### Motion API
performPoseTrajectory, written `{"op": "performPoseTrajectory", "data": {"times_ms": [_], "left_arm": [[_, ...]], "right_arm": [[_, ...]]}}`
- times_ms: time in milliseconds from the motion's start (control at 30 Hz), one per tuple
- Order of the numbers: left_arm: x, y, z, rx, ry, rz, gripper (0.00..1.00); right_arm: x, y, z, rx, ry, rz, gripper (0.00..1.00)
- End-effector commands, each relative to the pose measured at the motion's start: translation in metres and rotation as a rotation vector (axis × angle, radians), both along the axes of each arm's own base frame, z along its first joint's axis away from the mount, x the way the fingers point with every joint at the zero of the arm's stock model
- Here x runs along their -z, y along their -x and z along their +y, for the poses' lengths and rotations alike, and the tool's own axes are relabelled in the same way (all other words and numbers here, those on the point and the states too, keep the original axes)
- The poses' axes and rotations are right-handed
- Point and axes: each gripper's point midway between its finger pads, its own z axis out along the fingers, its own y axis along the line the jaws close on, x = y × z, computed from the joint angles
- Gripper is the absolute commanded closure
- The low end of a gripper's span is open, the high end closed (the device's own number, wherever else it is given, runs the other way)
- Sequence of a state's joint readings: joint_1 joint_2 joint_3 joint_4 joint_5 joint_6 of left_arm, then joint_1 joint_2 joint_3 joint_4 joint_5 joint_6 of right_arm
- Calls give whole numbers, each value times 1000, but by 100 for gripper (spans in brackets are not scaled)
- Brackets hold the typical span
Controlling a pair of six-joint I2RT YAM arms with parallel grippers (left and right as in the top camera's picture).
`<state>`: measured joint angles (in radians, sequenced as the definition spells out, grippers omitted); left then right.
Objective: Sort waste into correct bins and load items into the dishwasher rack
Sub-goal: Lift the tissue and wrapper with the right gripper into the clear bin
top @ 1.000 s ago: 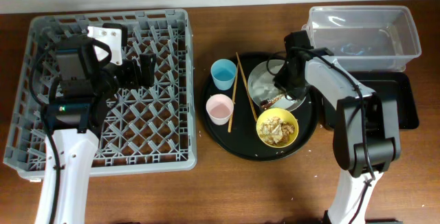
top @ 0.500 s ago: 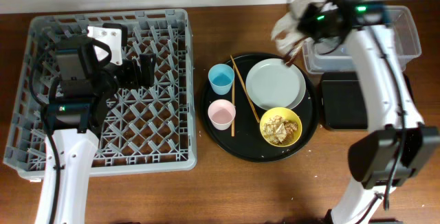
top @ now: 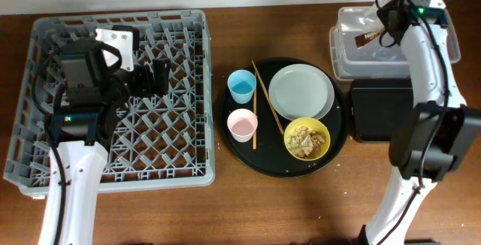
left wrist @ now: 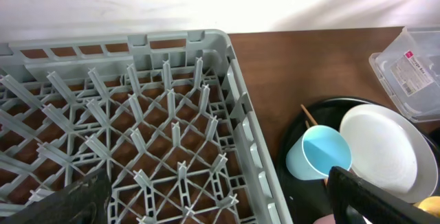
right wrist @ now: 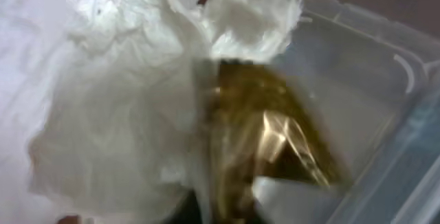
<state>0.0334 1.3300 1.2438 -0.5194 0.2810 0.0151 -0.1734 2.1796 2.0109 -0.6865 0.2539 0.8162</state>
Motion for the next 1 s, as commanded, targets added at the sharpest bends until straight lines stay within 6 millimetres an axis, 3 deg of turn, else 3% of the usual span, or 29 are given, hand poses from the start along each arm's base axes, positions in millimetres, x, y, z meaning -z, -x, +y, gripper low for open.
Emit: {"op": "performPoseTrajectory", "data": {"times_ms": [0,33,67,100,133,233,300,367,400,467,533,567,633,833,967], "left_arm": [[-8,-2,-2,15,-3,-22,0],[-8,-2,-2,15,-3,-22,0],[-8,-2,-2,15,-3,-22,0],[-8,-2,-2,15,-3,-22,0],[-8,-2,-2,15,-3,-22,0],[-8,-2,-2,15,-3,-22,0],[-8,-2,-2,15,-3,-22,0],[-8,-2,-2,15,-3,-22,0],[-8,-2,-2,15,-3,-22,0],[-8,-2,-2,15,-3,-22,0],[-8,-2,-2,15,-3,-22,0],[-8,-2,-2,15,-3,-22,0],[-8,-2,-2,15,-3,-22,0],[-8,-2,-2,15,-3,-22,0],[-8,-2,-2,15,-3,-22,0]], "right_arm": [[0,-2,-5,27,23,-6,57],[-1,-3,-5,27,24,-12,25],[-2,-4,-5,21,29,-18,6],[-7,-4,-4,-4,47,-17,2],[-13,-4,-4,-28,64,-19,2],[-60,3,13,-209,120,-46,1],[-92,23,45,-368,57,-66,2],[-124,60,98,-665,-37,-80,0],[-127,82,116,-740,-79,-45,1],[-114,118,134,-783,-139,85,4],[-100,143,151,-840,-173,196,12],[-89,166,166,-890,-201,296,18],[-81,192,194,-965,-228,402,18],[-66,224,237,-983,-85,593,21],[-53,232,251,-951,23,656,21]]}}
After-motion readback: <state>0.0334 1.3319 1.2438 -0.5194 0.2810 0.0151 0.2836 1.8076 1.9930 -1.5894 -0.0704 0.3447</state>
